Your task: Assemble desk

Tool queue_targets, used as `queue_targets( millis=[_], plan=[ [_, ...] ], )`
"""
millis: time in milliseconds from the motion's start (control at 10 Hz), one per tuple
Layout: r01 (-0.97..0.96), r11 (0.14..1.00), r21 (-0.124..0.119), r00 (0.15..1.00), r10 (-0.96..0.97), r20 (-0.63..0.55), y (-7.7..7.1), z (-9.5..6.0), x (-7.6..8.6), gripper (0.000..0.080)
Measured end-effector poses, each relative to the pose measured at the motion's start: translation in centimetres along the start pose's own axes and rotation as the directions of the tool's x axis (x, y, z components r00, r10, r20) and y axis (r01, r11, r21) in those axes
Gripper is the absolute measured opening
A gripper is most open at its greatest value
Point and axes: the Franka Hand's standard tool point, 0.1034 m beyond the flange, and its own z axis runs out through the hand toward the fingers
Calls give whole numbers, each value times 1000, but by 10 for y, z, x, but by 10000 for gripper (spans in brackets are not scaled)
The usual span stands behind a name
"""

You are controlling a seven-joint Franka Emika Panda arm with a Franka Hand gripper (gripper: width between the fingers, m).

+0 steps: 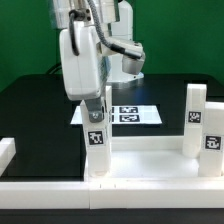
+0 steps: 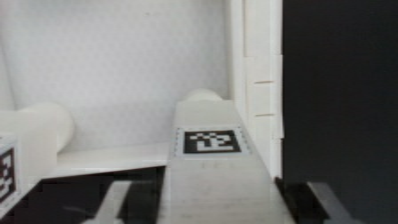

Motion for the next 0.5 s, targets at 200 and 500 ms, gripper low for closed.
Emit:
queue_targets(
  millis=[200,500],
  plan=[
    [-319,947,35,948,318,20,-3,2,-6,284],
    [-28,999,42,1000,28,9,-3,4,-9,539]
  ],
)
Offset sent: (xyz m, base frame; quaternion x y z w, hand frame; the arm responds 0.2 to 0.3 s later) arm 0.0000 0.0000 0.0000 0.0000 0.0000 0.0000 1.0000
